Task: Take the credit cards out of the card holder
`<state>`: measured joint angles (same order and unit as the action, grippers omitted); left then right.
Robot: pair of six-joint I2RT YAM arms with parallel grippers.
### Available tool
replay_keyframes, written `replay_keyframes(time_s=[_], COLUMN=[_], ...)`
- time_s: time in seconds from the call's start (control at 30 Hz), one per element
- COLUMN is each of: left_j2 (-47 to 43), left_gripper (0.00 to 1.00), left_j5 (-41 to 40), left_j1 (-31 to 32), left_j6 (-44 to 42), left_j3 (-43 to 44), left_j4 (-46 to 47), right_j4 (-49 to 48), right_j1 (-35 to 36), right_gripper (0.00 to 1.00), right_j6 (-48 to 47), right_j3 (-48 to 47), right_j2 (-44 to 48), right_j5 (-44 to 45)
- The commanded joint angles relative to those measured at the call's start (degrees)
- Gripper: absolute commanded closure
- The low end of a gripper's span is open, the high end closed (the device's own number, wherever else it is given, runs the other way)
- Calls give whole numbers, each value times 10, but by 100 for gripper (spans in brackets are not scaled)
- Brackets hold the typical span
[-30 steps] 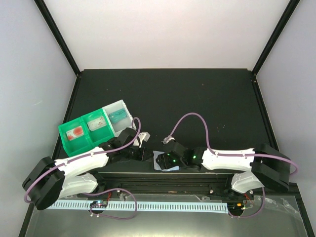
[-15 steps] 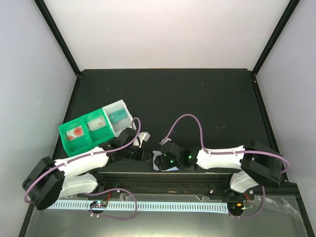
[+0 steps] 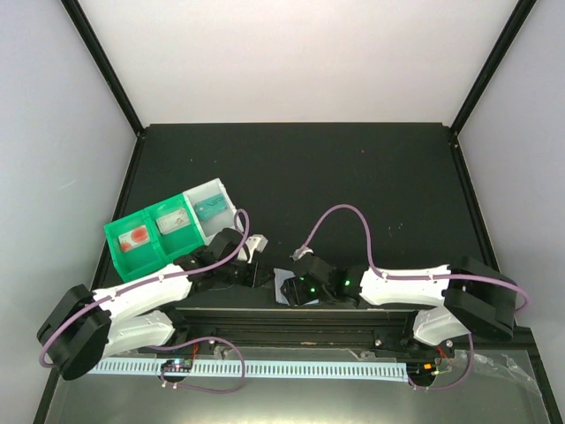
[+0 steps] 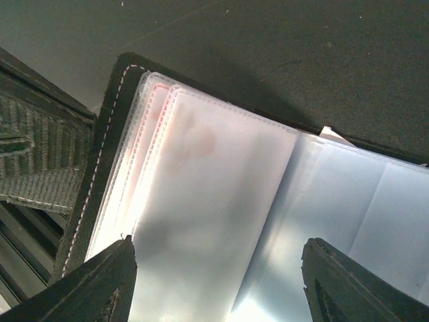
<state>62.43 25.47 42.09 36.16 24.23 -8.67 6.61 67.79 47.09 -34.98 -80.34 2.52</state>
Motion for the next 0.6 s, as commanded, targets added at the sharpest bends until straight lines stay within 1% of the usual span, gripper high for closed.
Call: replay_keyframes(time_s=[0.0, 0.3, 0.47, 0.57], left_j2=[-13, -12, -7, -9], left_gripper=[99, 99, 98, 98], left_j5=[-10, -11, -5, -6], left_j1=[0, 0, 0, 0], left_j6=[0, 1, 3, 3], left_j3=[6, 5, 4, 4], left_j4=[3, 6, 12, 10], right_j4=[-6, -32, -31, -22], right_j1=[2, 2, 2, 3], right_gripper=[32, 31, 31, 32], right_j6=[1, -1, 1, 2], right_j3=[8, 8, 8, 13], right_j2=[11, -2, -19, -17], right_j5=[5, -14, -6, 13])
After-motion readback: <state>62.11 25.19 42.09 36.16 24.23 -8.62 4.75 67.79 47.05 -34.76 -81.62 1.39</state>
